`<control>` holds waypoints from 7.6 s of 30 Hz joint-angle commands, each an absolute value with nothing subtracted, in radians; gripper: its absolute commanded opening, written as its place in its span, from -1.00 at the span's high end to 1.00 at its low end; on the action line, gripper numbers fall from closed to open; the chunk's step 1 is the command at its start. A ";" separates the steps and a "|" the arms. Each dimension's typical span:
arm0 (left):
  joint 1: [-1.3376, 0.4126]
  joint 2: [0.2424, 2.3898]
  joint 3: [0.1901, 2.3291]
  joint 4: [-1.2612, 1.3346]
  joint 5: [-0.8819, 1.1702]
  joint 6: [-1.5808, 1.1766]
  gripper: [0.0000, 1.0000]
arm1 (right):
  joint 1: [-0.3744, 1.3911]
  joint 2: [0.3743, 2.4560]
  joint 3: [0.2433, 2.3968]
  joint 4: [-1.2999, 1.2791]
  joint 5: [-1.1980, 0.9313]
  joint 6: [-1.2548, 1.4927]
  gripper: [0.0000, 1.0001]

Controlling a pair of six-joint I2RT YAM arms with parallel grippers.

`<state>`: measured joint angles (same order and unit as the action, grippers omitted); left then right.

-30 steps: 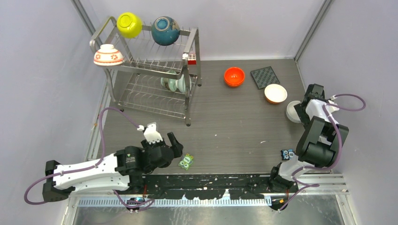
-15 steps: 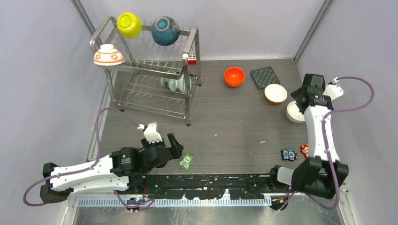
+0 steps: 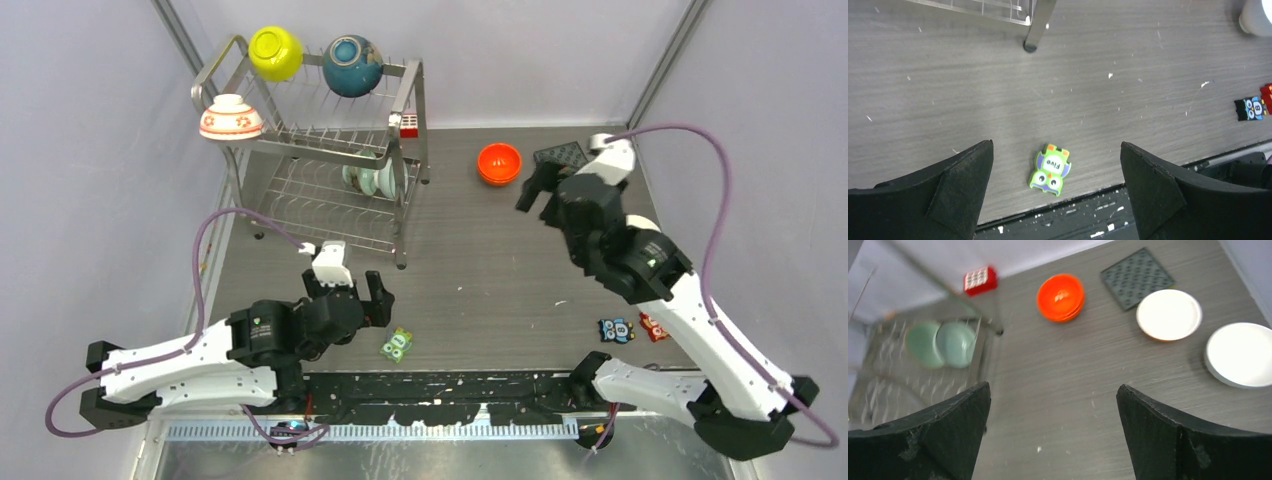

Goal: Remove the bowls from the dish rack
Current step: Pick up the bowl from the dish rack.

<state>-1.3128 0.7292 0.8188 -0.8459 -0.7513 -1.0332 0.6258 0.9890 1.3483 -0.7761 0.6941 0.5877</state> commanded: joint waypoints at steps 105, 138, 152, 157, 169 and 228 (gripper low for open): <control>0.235 0.852 0.990 0.076 -0.067 -1.298 -0.29 | 0.962 0.709 0.762 -0.469 0.405 0.528 -0.99; 0.256 0.907 0.885 0.298 -0.034 -1.404 -0.21 | 0.961 0.707 0.769 -0.485 0.417 0.532 -1.00; 0.262 0.935 0.864 0.369 -0.027 -1.420 -0.14 | 0.962 0.720 0.769 -0.482 0.415 0.531 -1.00; 0.261 0.942 0.861 0.382 -0.024 -1.423 0.02 | 0.961 0.729 0.770 -0.481 0.416 0.528 -1.00; 0.267 0.959 0.847 0.419 -0.009 -1.428 -0.09 | 0.962 0.741 0.771 -0.479 0.420 0.523 -1.00; 0.271 1.111 0.791 0.912 -0.005 -1.465 1.00 | 0.961 0.727 0.769 -0.512 0.435 0.527 -1.00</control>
